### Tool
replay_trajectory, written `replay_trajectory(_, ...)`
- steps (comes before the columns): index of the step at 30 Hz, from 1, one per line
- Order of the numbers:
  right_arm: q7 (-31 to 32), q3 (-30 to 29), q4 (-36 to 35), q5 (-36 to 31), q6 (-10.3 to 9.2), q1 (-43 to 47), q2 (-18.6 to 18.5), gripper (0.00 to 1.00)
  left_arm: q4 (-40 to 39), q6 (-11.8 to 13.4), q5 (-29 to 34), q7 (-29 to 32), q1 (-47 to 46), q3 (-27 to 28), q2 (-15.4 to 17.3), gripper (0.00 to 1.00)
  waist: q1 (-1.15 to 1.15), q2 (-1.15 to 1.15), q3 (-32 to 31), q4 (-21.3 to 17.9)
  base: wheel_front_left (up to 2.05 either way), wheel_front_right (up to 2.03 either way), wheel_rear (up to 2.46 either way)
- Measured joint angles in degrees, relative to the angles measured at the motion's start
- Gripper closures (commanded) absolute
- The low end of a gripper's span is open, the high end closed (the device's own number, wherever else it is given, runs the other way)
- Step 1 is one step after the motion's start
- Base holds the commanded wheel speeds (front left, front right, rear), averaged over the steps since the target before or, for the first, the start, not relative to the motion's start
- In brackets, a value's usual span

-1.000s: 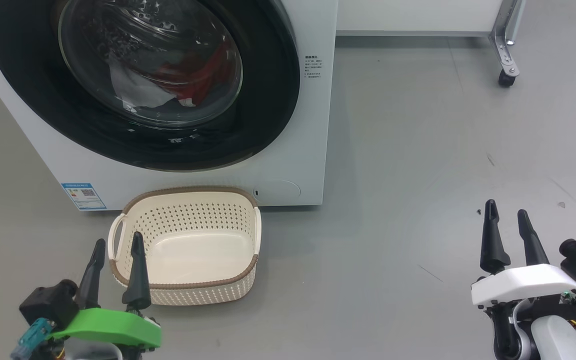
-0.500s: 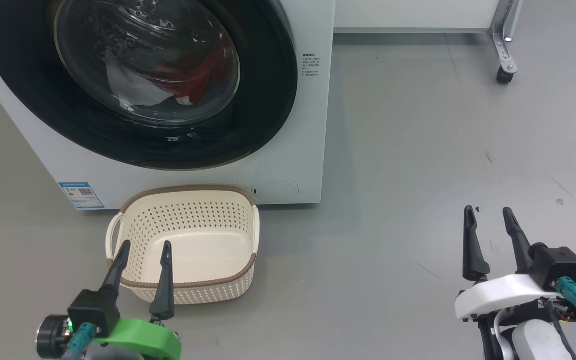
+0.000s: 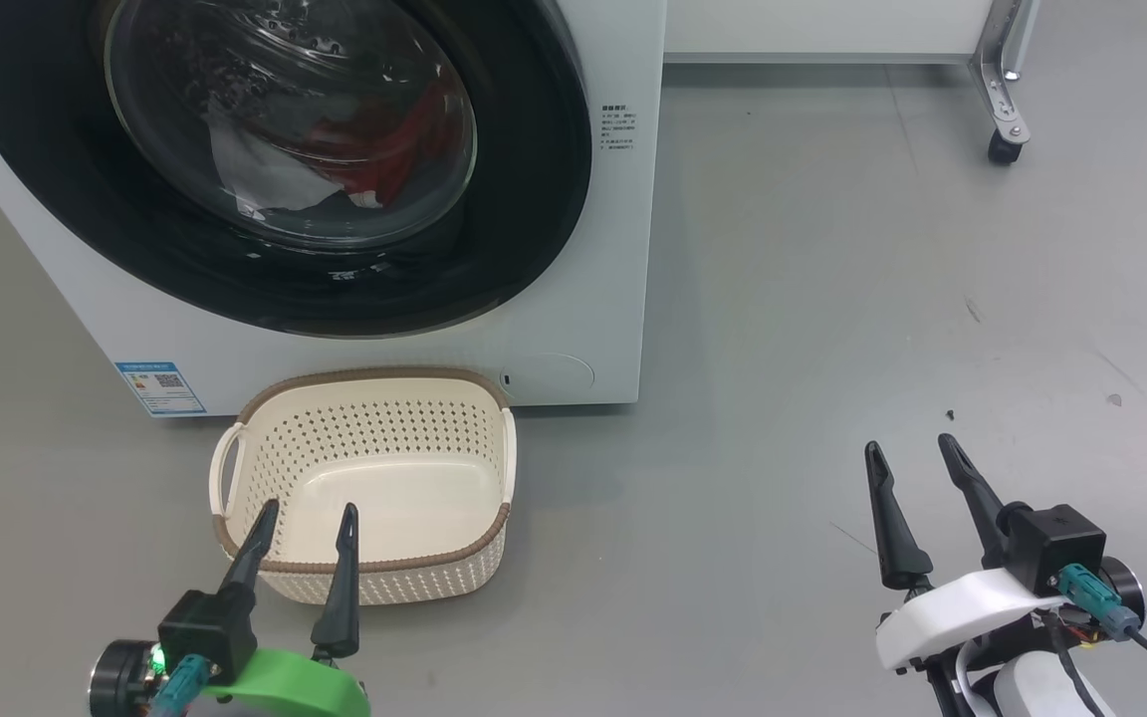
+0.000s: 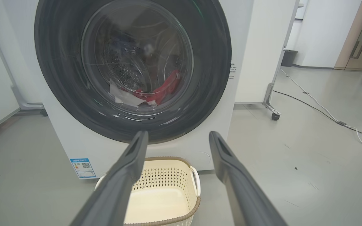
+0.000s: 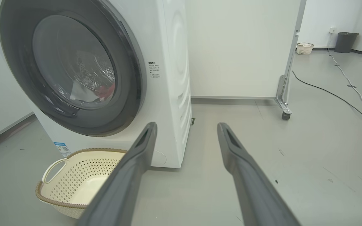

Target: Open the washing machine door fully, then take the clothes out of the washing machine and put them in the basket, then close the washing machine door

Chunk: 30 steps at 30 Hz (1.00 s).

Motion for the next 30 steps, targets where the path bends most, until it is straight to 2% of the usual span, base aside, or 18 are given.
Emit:
replay_trajectory(9,0.19,0.01,1.12,0.37,0.44,-0.01,0.16,0.0,3.11,0.48,-1.08,0.0,0.01,-1.01,0.02,0.0,0.0,0.0,0.23,0.12,0.0,0.0,0.0)
replay_trajectory(30,0.24,0.02,2.6,0.44,0.51,-0.13,0.36,0.0,5.0,0.6,-1.66,0.0,-0.22,-1.52,0.03,0.0,0.0,0.0,1.08,0.28,0.0,0.0,0.0)
